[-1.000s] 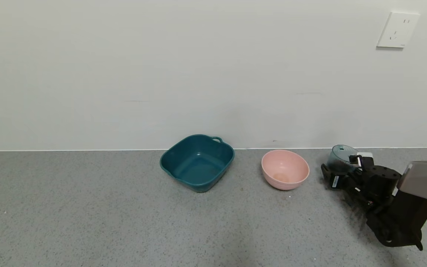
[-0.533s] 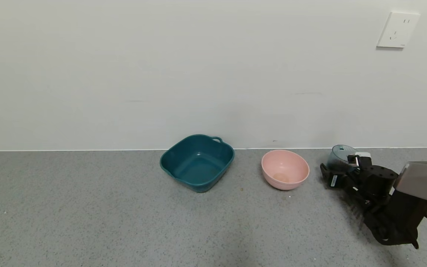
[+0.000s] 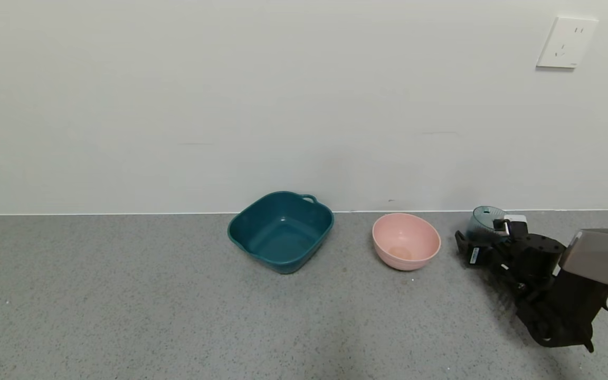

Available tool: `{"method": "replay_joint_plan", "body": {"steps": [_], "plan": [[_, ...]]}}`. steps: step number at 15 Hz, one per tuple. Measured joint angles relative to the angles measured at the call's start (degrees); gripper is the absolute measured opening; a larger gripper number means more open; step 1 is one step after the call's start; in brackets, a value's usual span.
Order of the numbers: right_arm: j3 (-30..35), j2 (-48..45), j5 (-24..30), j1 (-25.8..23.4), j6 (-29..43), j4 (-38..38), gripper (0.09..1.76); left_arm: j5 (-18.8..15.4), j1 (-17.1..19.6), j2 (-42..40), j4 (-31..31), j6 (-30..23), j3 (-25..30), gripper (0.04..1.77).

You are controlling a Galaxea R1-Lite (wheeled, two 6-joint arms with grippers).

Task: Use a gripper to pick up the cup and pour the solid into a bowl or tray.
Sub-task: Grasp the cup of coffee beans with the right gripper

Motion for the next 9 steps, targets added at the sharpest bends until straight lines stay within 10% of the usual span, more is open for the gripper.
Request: {"method": "replay_joint_plan", "body": {"steps": [3, 9], "plan": [[0.0, 0.0, 0.1, 0.0, -0.8, 0.0, 1.37, 0.0, 0.0, 0.0, 0.0, 0.0, 0.0, 1.75], [0.1, 0.0, 0.1, -0.1, -1.3, 0.0, 1.35, 0.0, 0.0, 0.0, 0.0, 0.0, 0.0, 1.75]]}}
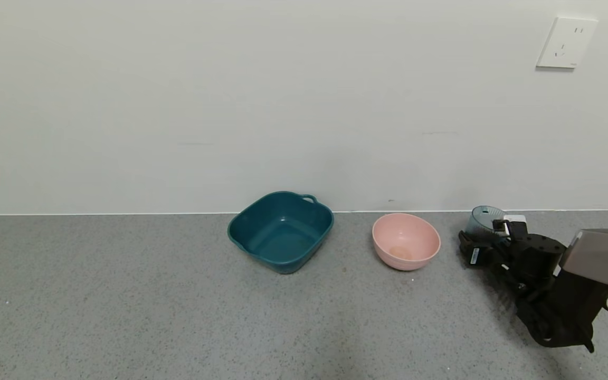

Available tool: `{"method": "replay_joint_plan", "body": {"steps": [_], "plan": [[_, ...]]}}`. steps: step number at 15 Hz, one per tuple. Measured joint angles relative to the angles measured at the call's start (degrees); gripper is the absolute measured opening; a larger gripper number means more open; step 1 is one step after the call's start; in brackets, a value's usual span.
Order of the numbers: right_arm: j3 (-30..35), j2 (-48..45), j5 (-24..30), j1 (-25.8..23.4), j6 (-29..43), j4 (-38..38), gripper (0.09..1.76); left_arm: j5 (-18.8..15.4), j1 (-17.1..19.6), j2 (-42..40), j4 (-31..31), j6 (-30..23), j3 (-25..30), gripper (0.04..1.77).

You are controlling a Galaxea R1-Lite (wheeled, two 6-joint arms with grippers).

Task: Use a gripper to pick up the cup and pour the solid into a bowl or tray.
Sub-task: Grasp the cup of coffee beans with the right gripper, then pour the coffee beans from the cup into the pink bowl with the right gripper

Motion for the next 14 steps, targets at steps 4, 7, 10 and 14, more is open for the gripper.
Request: {"method": "replay_joint_plan", "body": {"steps": [4, 7, 10, 14], "plan": [[0.1, -0.3, 0.1, -0.2, 0.1, 0.2, 1.35, 0.0, 0.0, 0.0, 0.0, 0.0, 0.0, 1.75], [0.4, -1.6, 0.4, -0.3, 0.3, 0.2, 1.35, 0.0, 0.0, 0.0, 0.0, 0.0, 0.0, 1.75], [1.2, -3.8, 1.0, -0.2, -1.5, 0.1, 1.35, 0.0, 0.0, 0.0, 0.0, 0.0, 0.0, 1.75], [2.3, -7.7, 1.1, 0.3, -3.9, 0.7, 1.35, 0.0, 0.0, 0.0, 0.0, 0.0, 0.0, 1.75]]}}
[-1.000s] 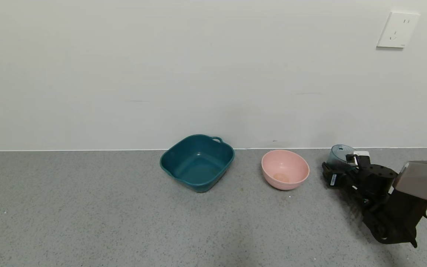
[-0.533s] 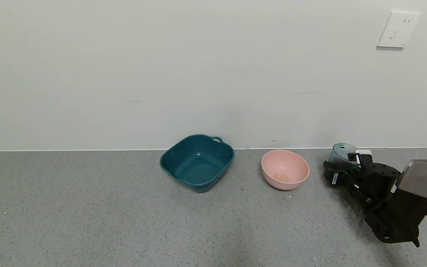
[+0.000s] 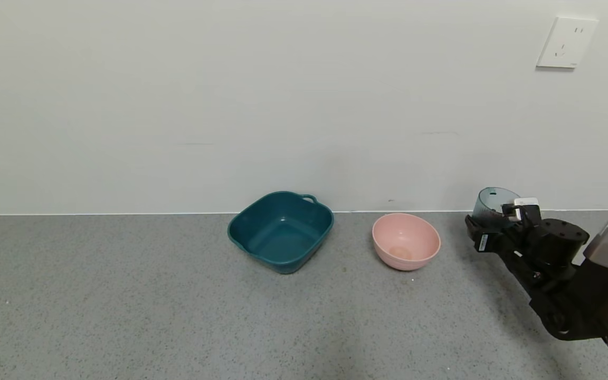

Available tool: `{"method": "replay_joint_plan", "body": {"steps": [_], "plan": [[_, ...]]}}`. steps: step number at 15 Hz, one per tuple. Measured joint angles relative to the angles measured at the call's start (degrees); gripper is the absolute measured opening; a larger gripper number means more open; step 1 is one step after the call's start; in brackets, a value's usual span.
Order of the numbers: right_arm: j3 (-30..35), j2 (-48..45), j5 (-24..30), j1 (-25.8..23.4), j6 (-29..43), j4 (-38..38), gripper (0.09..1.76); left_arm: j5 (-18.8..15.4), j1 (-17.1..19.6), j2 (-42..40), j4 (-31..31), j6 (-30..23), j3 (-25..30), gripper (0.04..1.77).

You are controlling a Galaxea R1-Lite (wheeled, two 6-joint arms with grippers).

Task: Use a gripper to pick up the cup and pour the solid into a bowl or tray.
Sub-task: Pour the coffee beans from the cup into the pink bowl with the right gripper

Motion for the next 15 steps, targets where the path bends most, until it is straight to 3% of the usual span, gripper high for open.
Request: {"method": "replay_joint_plan", "body": {"steps": [11, 15], "plan": [[1.1, -9.9, 0.5, 6.3, -11.0, 11.1, 1.35, 0.0, 0.0, 0.0, 0.0, 0.0, 0.0, 1.75], [0.0, -12.3, 0.5, 7.5, -18.8, 14.9, 1.35, 0.0, 0.0, 0.0, 0.0, 0.0, 0.0, 1.75]]}}
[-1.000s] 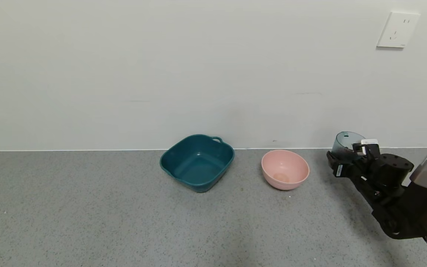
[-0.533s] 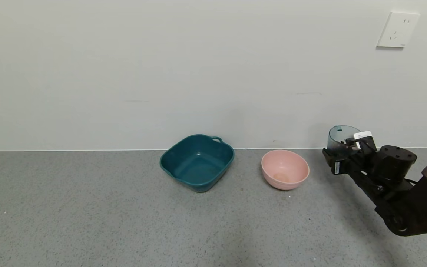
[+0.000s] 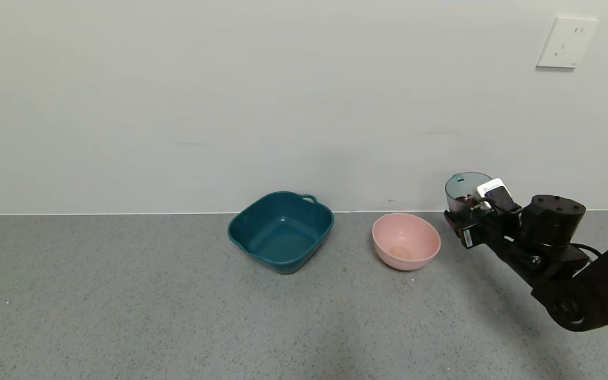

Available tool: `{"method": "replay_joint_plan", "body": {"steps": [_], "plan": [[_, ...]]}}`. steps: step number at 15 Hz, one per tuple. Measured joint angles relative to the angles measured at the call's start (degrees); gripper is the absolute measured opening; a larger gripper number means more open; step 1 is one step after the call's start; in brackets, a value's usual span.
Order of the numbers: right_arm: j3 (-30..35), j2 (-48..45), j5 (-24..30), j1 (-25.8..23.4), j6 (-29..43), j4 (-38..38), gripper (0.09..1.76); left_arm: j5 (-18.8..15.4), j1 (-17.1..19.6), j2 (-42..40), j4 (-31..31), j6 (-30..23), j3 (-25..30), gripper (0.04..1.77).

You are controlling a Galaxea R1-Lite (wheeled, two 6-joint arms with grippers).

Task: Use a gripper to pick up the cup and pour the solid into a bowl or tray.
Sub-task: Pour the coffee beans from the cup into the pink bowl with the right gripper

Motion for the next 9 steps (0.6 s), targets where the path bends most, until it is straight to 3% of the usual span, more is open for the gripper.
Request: {"method": "replay_joint_plan", "body": {"steps": [4, 9], "plan": [[-1.3, -1.3, 0.4, -0.6, -9.3, 3.5, 1.35, 0.0, 0.0, 0.0, 0.0, 0.0, 0.0, 1.75], [-1.5, -1.3, 0.5, -0.6, -15.8, 3.7, 1.35, 0.0, 0.0, 0.0, 0.0, 0.0, 0.0, 1.75]]}}
